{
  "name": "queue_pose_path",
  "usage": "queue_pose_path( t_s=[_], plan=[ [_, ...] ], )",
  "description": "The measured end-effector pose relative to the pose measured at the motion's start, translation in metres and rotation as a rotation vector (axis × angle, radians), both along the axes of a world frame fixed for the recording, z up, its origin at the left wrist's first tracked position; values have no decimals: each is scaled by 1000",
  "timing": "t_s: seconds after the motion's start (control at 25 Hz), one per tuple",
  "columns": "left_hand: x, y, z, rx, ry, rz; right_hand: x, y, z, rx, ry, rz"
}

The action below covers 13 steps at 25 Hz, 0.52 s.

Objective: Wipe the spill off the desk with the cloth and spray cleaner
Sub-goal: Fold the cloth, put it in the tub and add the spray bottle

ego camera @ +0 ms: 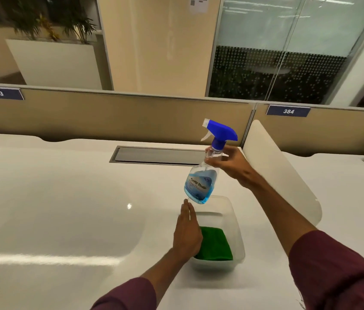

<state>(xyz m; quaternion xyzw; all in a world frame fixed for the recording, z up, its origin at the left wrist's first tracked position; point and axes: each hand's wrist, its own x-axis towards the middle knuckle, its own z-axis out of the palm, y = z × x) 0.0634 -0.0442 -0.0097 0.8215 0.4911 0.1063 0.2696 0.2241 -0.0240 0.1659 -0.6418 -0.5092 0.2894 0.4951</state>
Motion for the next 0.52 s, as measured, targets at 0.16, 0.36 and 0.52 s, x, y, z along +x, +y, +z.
queue_pose_path(
  t_s=[0.16, 0.36, 0.52],
  plan=[
    [0, 1, 1, 16, -23, -9, 15, -17, -3, -16, 0, 31],
    [-2, 2, -1, 36, -21, -34, 20, -29, -17, -66, 18, 105],
    [-1, 3, 0, 29, -11, -26, 20, -34, -41, -103, 59, 137]
  ],
)
